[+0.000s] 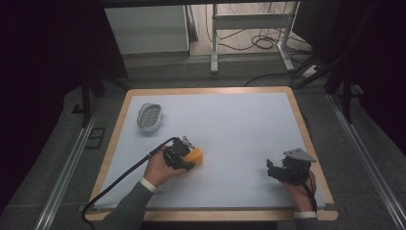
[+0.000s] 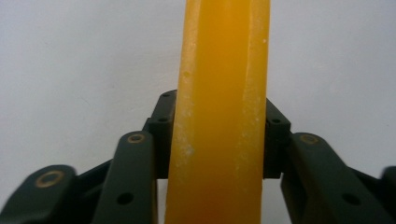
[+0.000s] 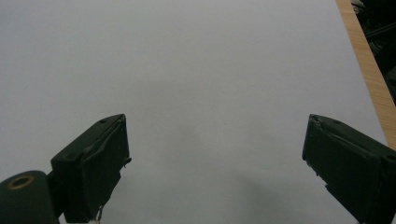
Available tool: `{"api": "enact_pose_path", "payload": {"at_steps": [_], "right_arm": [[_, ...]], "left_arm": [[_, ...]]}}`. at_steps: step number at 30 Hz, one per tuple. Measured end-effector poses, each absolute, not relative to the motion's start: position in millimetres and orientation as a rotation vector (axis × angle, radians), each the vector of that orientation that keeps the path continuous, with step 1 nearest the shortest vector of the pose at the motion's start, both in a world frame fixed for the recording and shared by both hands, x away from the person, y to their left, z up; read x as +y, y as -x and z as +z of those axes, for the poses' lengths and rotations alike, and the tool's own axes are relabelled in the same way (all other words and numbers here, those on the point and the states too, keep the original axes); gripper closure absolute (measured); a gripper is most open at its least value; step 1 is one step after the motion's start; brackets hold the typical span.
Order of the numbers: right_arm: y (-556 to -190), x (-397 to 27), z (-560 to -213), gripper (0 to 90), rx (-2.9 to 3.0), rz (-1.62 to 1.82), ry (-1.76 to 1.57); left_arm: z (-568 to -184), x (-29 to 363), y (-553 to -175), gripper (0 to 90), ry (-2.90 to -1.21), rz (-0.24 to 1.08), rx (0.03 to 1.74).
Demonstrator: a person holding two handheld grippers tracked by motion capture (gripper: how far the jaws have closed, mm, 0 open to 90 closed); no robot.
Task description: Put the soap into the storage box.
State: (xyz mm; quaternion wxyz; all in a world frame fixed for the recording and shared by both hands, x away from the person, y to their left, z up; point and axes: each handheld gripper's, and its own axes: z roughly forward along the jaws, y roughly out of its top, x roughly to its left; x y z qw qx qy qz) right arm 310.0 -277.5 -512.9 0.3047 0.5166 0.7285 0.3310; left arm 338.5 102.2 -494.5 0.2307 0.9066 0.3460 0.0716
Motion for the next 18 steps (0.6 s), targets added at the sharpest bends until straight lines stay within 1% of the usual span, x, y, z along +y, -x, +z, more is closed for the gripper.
{"api": "enact_pose_path", "payload": {"at_steps": [9, 14, 18], "right_arm": [[-310, -279, -513, 7.4, 1.923, 0.877, -1.371], [-310, -282, -512, 7.4, 1.911, 0.880, -1.376], [-309, -282, -512, 7.5, 1.906, 0.879, -1.377]], "left_arm": [[-493, 105, -341, 60.6, -2.482, 0.164, 0.947], [-486, 110, -342, 60.7, -2.445, 0.132, 0.943], [-477, 118, -343, 60.7, -2.414, 0.144, 0.950]]}}
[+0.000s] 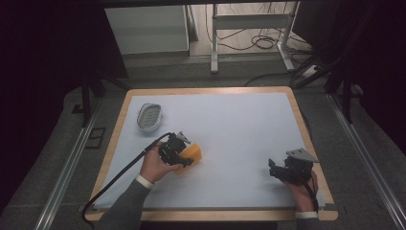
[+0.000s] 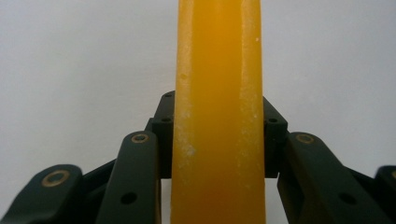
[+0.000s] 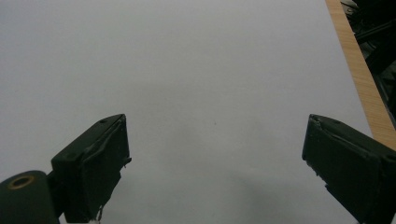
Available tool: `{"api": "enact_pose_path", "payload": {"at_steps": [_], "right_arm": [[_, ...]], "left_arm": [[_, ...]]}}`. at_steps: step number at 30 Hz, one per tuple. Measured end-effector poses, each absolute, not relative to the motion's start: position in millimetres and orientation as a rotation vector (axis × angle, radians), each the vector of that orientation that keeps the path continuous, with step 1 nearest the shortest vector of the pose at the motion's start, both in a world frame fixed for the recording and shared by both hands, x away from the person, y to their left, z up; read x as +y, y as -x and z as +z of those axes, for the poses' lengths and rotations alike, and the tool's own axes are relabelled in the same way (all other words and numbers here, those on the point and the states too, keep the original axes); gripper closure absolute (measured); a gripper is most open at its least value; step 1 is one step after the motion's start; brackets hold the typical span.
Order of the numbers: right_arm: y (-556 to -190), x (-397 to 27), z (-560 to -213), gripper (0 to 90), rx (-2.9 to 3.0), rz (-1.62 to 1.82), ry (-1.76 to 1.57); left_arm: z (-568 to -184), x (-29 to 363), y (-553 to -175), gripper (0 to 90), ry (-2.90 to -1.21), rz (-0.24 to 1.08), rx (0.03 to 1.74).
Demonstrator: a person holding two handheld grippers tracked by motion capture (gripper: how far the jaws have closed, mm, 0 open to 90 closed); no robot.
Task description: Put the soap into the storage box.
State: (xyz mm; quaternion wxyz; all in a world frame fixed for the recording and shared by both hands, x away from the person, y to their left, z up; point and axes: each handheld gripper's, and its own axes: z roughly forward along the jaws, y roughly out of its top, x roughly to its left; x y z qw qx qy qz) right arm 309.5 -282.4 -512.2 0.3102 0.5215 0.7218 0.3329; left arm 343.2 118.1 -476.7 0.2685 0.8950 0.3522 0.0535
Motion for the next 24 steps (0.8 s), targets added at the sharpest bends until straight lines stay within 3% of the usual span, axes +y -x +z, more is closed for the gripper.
{"api": "enact_pose_path", "payload": {"at_steps": [24], "right_arm": [[-310, -284, -512, 7.7, 1.897, 0.882, -1.394]], "left_arm": [[-439, 158, -344, 60.7, -2.305, 0.236, 0.987]]}}
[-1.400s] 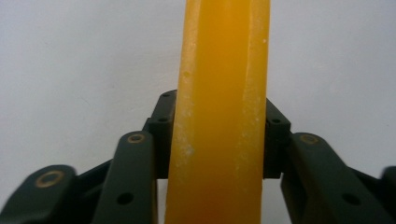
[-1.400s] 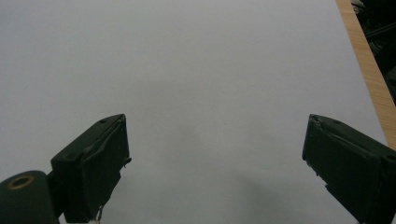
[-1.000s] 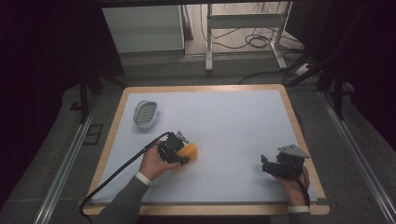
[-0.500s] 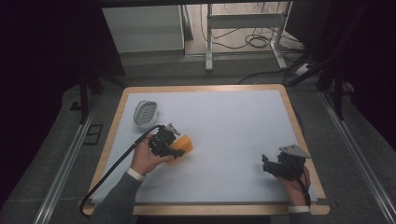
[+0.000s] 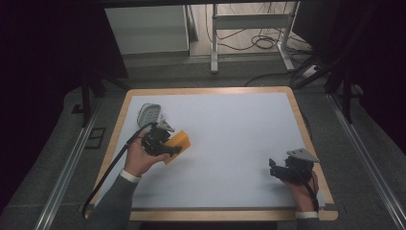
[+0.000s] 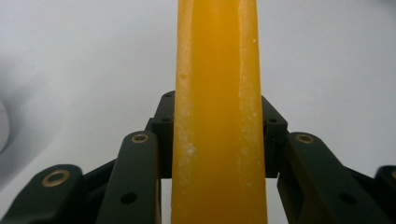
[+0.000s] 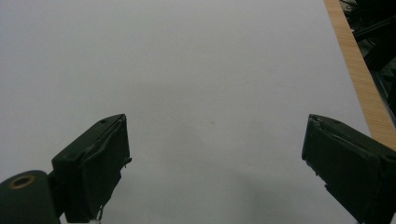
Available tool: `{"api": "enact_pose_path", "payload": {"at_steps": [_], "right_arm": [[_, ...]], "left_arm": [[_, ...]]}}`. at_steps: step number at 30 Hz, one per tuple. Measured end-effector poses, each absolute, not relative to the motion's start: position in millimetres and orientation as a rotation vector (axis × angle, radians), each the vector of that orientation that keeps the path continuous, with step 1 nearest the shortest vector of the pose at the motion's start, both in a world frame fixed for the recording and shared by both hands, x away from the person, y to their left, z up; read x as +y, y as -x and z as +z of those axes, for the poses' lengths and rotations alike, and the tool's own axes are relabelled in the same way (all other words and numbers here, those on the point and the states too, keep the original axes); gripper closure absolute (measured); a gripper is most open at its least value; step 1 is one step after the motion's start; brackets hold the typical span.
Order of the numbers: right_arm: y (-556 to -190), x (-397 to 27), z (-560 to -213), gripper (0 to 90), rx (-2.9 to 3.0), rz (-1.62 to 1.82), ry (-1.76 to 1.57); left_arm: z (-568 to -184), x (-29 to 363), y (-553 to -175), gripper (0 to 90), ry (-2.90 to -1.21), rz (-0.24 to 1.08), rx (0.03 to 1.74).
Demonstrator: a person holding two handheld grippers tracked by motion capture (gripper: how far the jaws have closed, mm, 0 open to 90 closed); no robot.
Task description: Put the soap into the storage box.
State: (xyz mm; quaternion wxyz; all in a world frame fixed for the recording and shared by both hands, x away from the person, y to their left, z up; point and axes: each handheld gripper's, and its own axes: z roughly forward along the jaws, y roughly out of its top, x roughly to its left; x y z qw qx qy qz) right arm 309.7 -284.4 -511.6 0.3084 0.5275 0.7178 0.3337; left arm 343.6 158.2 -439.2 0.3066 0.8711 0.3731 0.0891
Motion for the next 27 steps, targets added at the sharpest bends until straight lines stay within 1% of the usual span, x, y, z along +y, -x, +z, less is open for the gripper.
{"api": "enact_pose_path", "payload": {"at_steps": [14, 27], "right_arm": [[-309, -287, -510, 7.7, 1.886, 0.883, -1.397], [-308, -288, -509, 7.7, 1.880, 0.896, -1.388]], "left_arm": [[-439, 174, -352, 60.7, -2.307, 0.247, 1.037], [-436, 193, -366, 60.8, -2.251, 0.250, 1.101]]}}
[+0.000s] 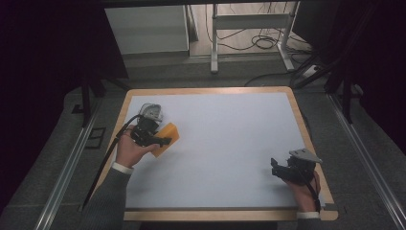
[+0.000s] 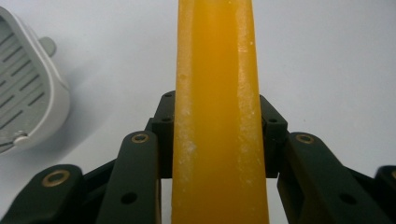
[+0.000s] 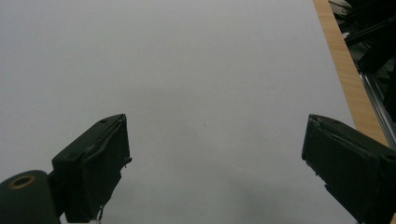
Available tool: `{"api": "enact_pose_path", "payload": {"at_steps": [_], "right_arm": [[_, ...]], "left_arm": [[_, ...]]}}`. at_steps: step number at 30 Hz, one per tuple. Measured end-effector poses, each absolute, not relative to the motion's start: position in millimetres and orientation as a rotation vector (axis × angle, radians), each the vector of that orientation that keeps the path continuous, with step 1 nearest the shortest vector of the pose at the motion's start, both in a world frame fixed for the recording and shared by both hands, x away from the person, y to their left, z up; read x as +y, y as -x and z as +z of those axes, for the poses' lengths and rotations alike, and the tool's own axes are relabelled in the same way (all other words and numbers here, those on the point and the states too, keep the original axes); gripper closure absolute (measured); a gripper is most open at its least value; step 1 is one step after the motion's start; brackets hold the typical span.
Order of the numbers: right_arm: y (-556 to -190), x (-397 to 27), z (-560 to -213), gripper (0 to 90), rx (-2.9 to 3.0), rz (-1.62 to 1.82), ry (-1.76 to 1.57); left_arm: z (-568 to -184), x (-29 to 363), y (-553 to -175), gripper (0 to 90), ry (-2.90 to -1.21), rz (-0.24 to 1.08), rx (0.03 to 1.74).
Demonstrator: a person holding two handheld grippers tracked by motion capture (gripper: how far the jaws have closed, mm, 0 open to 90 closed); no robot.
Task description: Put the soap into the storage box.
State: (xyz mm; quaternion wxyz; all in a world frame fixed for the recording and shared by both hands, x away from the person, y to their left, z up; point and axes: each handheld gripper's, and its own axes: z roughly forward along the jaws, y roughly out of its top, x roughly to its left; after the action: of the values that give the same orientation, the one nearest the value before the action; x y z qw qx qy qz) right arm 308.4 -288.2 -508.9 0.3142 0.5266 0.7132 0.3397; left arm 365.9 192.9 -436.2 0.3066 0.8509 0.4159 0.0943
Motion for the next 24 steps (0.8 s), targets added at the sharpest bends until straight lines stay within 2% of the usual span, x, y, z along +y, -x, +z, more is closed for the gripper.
{"api": "enact_pose_path", "payload": {"at_steps": [24], "right_arm": [[-308, -288, -510, 7.7, 1.884, 0.897, -1.375]], "left_arm": [[-431, 212, -395, 60.7, -2.202, 0.257, 1.196]]}}
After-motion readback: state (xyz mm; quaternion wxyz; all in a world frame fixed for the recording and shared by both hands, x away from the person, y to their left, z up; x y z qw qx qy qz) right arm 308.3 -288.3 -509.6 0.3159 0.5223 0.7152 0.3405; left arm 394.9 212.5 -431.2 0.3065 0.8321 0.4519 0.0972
